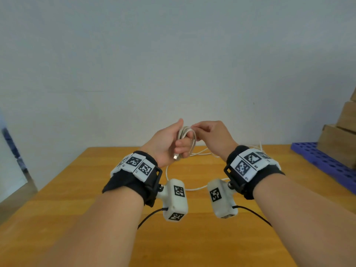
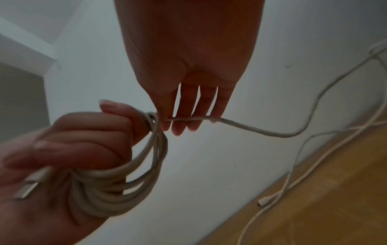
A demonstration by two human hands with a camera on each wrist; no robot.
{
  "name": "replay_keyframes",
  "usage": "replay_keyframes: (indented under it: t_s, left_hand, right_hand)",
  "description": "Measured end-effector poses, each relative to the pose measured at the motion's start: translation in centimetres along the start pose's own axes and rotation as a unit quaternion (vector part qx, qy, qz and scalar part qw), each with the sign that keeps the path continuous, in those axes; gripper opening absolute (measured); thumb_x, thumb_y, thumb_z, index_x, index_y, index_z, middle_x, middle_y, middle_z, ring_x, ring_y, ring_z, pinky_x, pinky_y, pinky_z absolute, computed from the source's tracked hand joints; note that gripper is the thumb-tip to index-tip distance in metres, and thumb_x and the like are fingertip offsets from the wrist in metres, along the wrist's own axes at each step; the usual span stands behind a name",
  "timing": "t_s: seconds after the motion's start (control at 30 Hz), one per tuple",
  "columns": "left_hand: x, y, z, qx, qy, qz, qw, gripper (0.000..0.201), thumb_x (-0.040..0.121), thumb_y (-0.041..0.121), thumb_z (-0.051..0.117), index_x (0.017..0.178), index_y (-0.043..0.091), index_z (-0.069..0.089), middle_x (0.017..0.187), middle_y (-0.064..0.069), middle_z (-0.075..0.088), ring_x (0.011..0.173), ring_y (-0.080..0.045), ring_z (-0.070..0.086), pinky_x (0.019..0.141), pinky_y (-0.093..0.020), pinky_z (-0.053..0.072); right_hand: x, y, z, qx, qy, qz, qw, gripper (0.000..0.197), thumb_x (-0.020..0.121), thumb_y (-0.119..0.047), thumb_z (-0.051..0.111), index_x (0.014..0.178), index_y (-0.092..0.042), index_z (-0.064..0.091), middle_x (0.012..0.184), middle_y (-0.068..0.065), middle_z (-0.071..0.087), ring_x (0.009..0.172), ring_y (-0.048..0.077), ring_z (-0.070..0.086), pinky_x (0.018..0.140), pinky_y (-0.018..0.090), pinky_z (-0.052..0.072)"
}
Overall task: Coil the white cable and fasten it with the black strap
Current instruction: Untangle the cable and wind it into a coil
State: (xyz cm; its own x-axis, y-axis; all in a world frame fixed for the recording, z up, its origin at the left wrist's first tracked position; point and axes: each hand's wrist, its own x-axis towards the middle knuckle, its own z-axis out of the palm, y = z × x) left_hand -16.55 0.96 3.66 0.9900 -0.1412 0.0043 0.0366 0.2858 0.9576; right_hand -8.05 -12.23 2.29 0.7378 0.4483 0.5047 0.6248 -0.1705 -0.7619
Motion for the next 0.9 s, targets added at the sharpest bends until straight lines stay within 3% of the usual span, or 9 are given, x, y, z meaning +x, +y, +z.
replay_keyframes:
  t_s: [0.1,0.23,0.3,0.4,0.47,0.53,0.63,0.73,0.9]
  left_hand:
    - [0.8,-0.1,0.1,-0.069,0.004,0.017,0.997,0.048,0.101,0.045,0.026,0.075,0.012,0.049,0.041,0.006,0.034,0.034,-0.009,0.032,0.046,-0.022,0.041]
    - [1.8,-1.0,0.4,-0.114,0.021,0.046,0.992,0.039,0.101,0.038,0.029,0.079,0.012,0.048,0.048,0.004,0.041,0.041,-0.010,0.040,0.052,-0.023,0.044]
    - [2.4,-1.7,0.3,-0.141,0.036,0.056,0.988,0.035,0.102,0.034,0.030,0.080,0.012,0.047,0.052,0.003,0.044,0.044,-0.011,0.043,0.055,-0.024,0.045]
    - [3.1,-2.9,-0.3,-0.169,0.076,0.076,0.980,0.032,0.103,0.027,0.031,0.078,0.013,0.044,0.054,0.003,0.045,0.045,-0.010,0.044,0.061,-0.026,0.043]
    - [3.6,-3.5,-0.7,-0.177,0.103,0.091,0.975,0.029,0.103,0.020,0.032,0.077,0.013,0.043,0.056,0.003,0.046,0.045,-0.009,0.045,0.062,-0.025,0.045]
    - [4.2,-4.1,-1.2,-0.182,0.139,0.106,0.968,0.026,0.102,0.012,0.035,0.079,0.011,0.047,0.063,0.001,0.052,0.049,-0.009,0.052,0.065,-0.025,0.050]
    - [5.0,-4.4,-1.8,-0.187,0.187,0.149,0.953,0.016,0.099,0.002,0.040,0.086,0.010,0.046,0.073,-0.004,0.063,0.057,-0.011,0.063,0.069,-0.027,0.053]
    - [5.6,-4.5,-2.3,-0.186,0.219,0.196,0.937,0.017,0.095,-0.007,0.042,0.094,0.010,0.042,0.079,-0.009,0.068,0.063,-0.014,0.066,0.075,-0.028,0.054]
    - [6.2,-5.2,-2.7,-0.095,0.258,0.229,0.934,0.022,0.094,-0.011,0.042,0.096,0.011,0.041,0.088,-0.010,0.068,0.076,-0.017,0.068,0.085,-0.030,0.053]
  right_hand:
    - [-0.7,1.1,0.6,0.036,-0.023,0.052,0.998,0.025,0.094,-0.012,0.054,0.076,-0.012,0.071,0.062,0.007,0.065,0.052,0.011,0.060,0.056,0.021,0.049]
    - [-1.6,2.6,1.5,0.067,-0.043,0.106,0.991,0.029,0.095,-0.006,0.048,0.077,0.007,0.066,0.063,0.015,0.062,0.061,0.026,0.057,0.064,0.040,0.049]
    - [-2.0,3.1,2.1,0.073,-0.062,0.130,0.987,0.032,0.097,-0.007,0.046,0.072,0.006,0.063,0.061,0.012,0.062,0.058,0.025,0.057,0.063,0.036,0.050]
    - [-2.4,3.9,2.7,0.064,-0.083,0.138,0.985,0.038,0.097,-0.006,0.046,0.060,-0.008,0.056,0.044,-0.003,0.058,0.039,0.010,0.051,0.046,0.019,0.045]
    - [-2.5,4.3,3.1,0.046,-0.100,0.131,0.985,0.039,0.097,-0.009,0.048,0.059,-0.013,0.057,0.043,-0.004,0.056,0.037,0.007,0.048,0.040,0.014,0.040]
    - [-2.5,4.8,3.3,0.027,-0.121,0.126,0.984,0.034,0.097,-0.014,0.050,0.066,-0.014,0.062,0.054,0.003,0.056,0.042,0.010,0.047,0.043,0.015,0.041]
    - [-2.0,5.2,3.3,-0.020,-0.148,0.104,0.983,0.026,0.096,-0.020,0.052,0.082,-0.009,0.072,0.056,0.001,0.055,0.046,0.010,0.047,0.050,0.019,0.042]
    - [-1.2,5.1,3.1,-0.088,-0.184,0.069,0.976,0.025,0.094,-0.023,0.054,0.084,-0.012,0.073,0.057,-0.001,0.056,0.047,0.007,0.048,0.054,0.021,0.042]
    - [-0.4,4.5,2.6,-0.158,-0.243,0.045,0.956,0.019,0.091,-0.024,0.058,0.084,-0.016,0.074,0.057,-0.004,0.056,0.051,0.007,0.051,0.058,0.023,0.044]
